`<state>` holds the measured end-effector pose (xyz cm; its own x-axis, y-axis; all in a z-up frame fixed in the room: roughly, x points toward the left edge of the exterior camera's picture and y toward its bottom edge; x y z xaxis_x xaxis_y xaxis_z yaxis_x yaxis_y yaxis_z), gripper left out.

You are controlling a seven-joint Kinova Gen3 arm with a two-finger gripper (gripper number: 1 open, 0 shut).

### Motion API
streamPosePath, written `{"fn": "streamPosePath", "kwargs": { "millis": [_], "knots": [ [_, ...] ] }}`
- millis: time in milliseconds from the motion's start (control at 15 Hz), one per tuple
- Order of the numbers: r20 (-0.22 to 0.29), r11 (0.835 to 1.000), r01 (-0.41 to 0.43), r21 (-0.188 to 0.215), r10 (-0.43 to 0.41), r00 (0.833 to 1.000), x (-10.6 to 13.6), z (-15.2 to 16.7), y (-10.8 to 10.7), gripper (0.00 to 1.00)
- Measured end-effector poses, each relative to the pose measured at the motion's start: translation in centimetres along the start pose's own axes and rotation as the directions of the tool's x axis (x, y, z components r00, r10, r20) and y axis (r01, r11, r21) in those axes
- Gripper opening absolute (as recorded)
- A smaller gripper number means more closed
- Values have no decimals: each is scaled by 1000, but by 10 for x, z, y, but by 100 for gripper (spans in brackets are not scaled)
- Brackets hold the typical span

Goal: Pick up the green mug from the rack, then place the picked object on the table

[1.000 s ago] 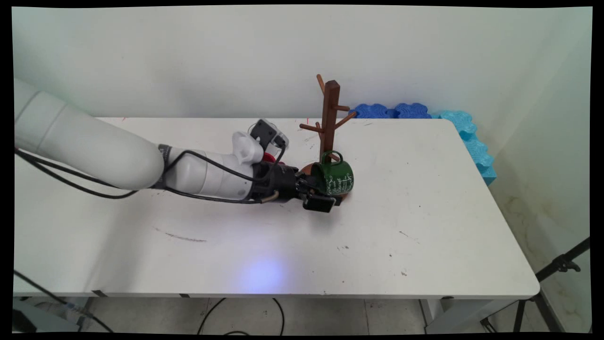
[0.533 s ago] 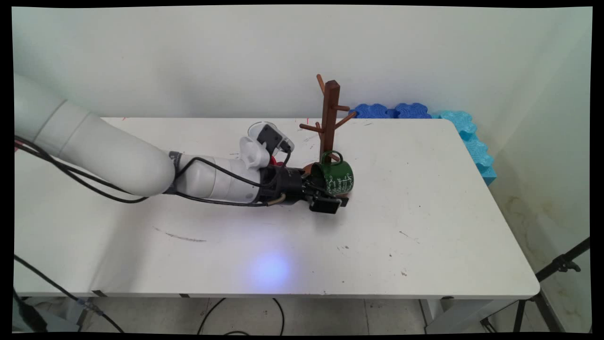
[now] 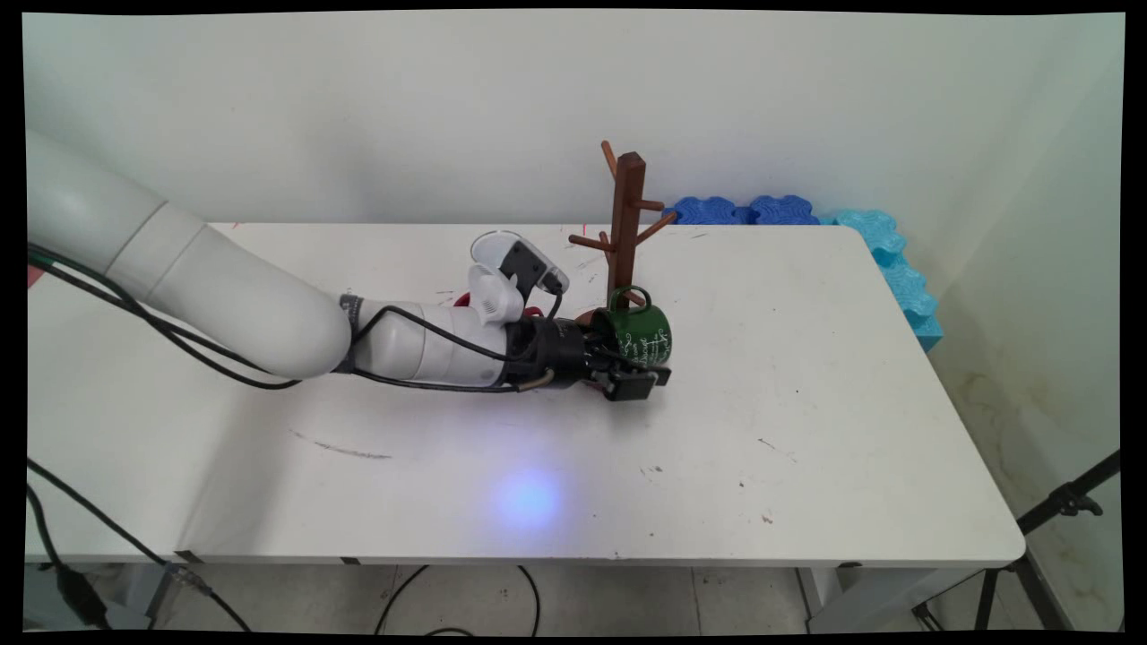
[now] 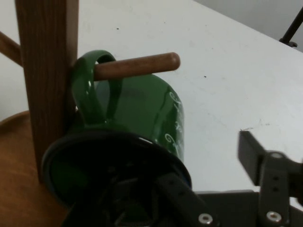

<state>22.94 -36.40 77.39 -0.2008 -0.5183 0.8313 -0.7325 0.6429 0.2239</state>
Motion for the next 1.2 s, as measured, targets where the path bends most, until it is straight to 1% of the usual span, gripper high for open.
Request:
{"fn": "streamPosePath", "kwargs": {
  "millis": [800, 1200],
  "knots": [
    [-23, 999, -34, 4, 34, 999, 4, 14, -10, 0],
    [-26, 999, -43, -26, 43, 999, 6, 7, -4, 0]
  ]
}}
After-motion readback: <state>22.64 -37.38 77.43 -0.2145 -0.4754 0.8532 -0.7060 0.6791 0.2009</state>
